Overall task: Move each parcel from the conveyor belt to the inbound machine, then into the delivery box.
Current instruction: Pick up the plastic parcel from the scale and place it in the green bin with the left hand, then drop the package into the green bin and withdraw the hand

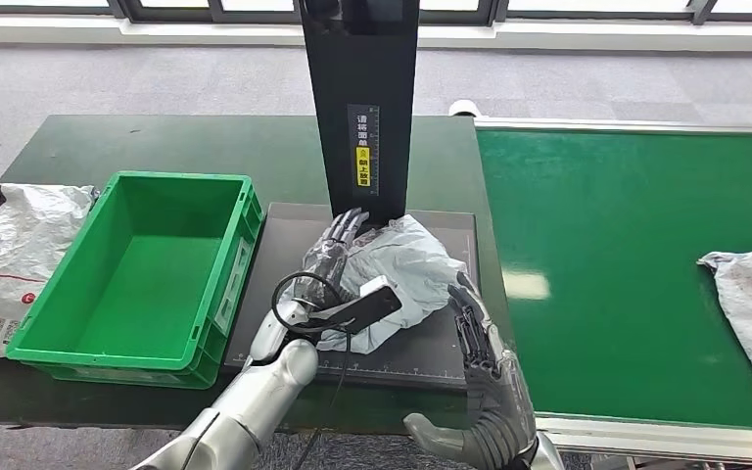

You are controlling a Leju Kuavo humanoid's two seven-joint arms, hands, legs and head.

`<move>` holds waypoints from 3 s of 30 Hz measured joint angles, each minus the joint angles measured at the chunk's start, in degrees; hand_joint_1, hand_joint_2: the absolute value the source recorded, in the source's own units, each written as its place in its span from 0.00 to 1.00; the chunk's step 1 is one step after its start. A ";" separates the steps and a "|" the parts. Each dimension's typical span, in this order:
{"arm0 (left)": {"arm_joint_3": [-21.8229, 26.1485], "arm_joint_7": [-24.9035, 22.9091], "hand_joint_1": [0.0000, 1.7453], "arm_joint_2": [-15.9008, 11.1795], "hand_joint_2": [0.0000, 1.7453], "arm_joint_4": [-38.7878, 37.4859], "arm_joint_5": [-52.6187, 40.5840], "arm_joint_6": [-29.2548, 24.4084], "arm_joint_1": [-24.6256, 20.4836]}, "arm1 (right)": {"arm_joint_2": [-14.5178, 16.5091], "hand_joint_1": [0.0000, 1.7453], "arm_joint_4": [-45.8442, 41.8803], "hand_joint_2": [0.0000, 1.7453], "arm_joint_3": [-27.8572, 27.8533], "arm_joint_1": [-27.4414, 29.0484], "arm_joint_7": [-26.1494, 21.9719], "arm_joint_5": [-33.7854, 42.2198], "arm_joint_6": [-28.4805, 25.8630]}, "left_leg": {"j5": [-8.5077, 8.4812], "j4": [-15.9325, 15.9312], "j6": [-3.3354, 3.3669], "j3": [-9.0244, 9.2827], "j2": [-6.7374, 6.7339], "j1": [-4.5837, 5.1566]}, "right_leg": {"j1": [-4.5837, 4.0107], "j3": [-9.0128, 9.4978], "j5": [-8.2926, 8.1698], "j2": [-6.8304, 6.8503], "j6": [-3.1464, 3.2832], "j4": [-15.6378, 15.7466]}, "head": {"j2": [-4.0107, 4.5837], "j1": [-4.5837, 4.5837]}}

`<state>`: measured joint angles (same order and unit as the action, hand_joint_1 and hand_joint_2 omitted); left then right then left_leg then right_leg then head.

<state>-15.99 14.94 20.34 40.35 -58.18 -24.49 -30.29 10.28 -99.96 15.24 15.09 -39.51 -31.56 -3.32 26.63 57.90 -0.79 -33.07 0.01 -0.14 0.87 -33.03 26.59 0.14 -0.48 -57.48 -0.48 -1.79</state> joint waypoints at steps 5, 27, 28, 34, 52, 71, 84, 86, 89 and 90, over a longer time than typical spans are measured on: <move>-3.72 -4.02 0.00 0.43 1.00 -7.56 -5.55 3.83 -2.62 | -0.20 0.00 -1.51 1.00 0.32 1.09 -0.03 -0.39 0.07 | 0.01 0.00 0.01 0.00 0.00 0.00 | 0.00 0.02 0.00 0.00 0.00 0.00 | 0.00 0.00; -2.69 2.50 1.00 -0.54 1.00 -2.07 -1.18 -3.61 1.25 | -0.35 0.00 -4.83 1.00 0.32 3.99 -0.07 -0.67 0.17 | 0.00 -0.01 0.01 0.00 0.01 0.00 | -0.01 0.05 0.00 0.00 0.00 -0.01 | 0.00 0.00; -2.25 2.85 1.00 -0.68 1.00 -0.36 -0.71 -3.79 2.24 | -0.34 0.00 -4.83 1.00 0.32 3.98 -0.10 -0.61 0.19 | 0.00 -0.01 0.01 -0.01 0.01 0.00 | -0.01 0.04 0.01 0.00 0.00 -0.01 | 0.00 0.00; -0.86 4.36 1.00 -1.56 1.00 9.06 1.35 -4.48 7.12 | -0.33 0.00 -4.83 1.00 0.31 3.78 -0.05 -0.27 0.22 | 0.00 -0.01 0.01 -0.07 0.02 -0.01 | -0.01 -0.01 0.03 0.02 0.00 -0.01 | 0.00 0.00; -0.47 7.42 1.00 -3.75 1.00 43.22 1.54 -12.70 17.85 | -0.20 0.00 -5.44 1.00 0.30 4.91 0.14 -0.22 -1.25 | 0.02 -0.02 0.01 -0.20 0.02 -0.01 | -0.02 -0.14 0.05 0.04 -0.01 -0.01 | 0.00 0.00; 11.72 -2.57 1.00 -9.35 1.00 40.36 -6.37 -14.15 7.57 | -0.20 0.00 -5.44 1.00 0.30 4.95 -0.46 0.95 -0.94 | -0.10 -0.02 -0.13 -0.17 -0.01 -0.06 | -0.06 -0.20 -0.01 -0.01 0.07 -0.05 | 0.00 -0.01; 26.23 -7.43 1.00 -15.53 1.00 7.79 -11.81 -14.76 -4.33 | -0.20 0.00 -6.21 1.00 -0.73 5.71 -0.31 0.28 -1.07 | -0.14 -0.02 -0.15 -0.25 -0.14 -0.07 | -0.07 -0.31 -0.13 -0.15 0.15 -0.06 | 0.00 -0.02; 26.65 -9.33 1.00 -15.88 1.00 4.71 -13.66 -14.58 -4.98 | -0.20 0.00 -6.47 1.00 -0.93 5.84 -0.22 0.10 -1.07 | -0.13 -0.01 -0.14 -0.27 -0.14 -0.06 | -0.06 -0.31 -0.12 -0.16 0.14 -0.05 | 0.00 -0.01; 27.08 -11.97 1.00 -16.11 1.00 1.02 -16.20 -14.57 -5.43 | -0.19 0.00 -6.68 1.00 -1.15 5.93 -0.12 -0.02 -1.07 | -0.13 -0.01 -0.14 -0.27 -0.15 -0.05 | -0.05 -0.32 -0.13 -0.20 0.14 -0.04 | 0.00 -0.01; 27.18 -12.36 1.00 -16.13 1.00 0.12 -16.57 -14.66 -5.46 | -0.18 0.00 -6.73 1.00 -1.18 5.93 -0.09 -0.07 -1.08 | -0.13 -0.01 -0.14 -0.27 -0.15 -0.04 | -0.05 -0.33 -0.13 -0.20 0.14 -0.04 | 0.00 -0.01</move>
<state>11.19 2.57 4.21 40.47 -74.75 -39.15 -35.76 10.10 -106.69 14.06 21.01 -39.59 -31.63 -4.40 26.50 57.89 -0.92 -33.34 -0.14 -0.19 0.83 -33.35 26.46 -0.07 -0.34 -57.52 -0.48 -1.80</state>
